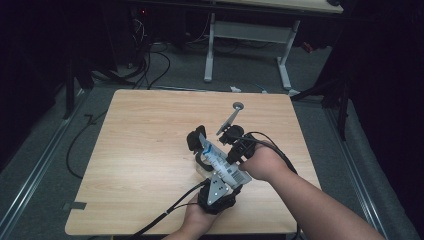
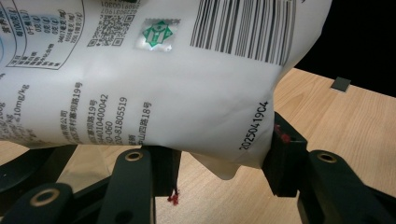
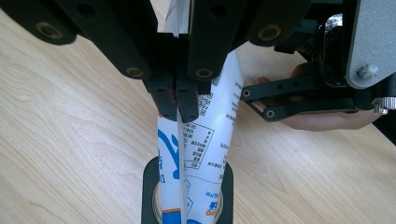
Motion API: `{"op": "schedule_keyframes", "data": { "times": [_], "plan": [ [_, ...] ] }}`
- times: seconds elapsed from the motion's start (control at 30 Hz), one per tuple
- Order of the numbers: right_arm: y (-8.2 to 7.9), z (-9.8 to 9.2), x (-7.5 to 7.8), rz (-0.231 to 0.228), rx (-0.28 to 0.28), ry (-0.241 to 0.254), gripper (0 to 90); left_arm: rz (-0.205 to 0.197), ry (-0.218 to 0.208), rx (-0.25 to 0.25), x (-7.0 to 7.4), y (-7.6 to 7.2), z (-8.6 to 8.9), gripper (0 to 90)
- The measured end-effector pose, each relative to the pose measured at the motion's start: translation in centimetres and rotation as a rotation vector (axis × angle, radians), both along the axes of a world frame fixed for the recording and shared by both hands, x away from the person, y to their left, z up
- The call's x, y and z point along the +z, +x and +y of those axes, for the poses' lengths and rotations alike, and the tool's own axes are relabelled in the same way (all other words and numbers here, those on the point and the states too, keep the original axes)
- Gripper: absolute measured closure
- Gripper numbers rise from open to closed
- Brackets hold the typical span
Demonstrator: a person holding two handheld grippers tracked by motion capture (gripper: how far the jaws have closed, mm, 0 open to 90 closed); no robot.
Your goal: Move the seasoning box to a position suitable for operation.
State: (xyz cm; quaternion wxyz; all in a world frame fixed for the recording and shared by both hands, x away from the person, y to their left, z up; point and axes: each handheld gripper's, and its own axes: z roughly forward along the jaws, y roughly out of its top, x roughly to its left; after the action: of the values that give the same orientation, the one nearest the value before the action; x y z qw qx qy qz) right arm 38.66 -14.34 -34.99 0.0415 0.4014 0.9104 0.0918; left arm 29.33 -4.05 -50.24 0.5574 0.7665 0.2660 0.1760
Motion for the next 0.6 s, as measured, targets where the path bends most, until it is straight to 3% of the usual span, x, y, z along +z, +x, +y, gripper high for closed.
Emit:
{"op": "schedule_keyframes", "data": {
  "times": [0.13,0.4,0.5,0.53,0.6],
  "plan": [
    [-0.09,0.07,0.15,0.001,-0.027,0.011,90.0,0.008,-0.011,0.007,0.14,0.06,-0.01,54.0],
    [0.03,0.28,0.38,0.001,0.041,-0.028,90.0,0.011,-0.024,-0.004,0.27,-0.07,-0.16,53.5],
    [-0.10,0.42,0.48,0.006,0.018,-0.034,90.0,0.011,-0.023,-0.007,0.37,-0.04,-0.17,53.1],
    [0.03,0.38,0.51,-0.002,0.041,-0.038,90.0,0.009,-0.023,-0.006,0.39,-0.03,-0.15,52.9],
    [0.03,0.47,0.59,0.001,0.037,-0.035,90.0,0.008,-0.023,-0.010,0.43,0.00,-0.12,52.5]
  ]
}}
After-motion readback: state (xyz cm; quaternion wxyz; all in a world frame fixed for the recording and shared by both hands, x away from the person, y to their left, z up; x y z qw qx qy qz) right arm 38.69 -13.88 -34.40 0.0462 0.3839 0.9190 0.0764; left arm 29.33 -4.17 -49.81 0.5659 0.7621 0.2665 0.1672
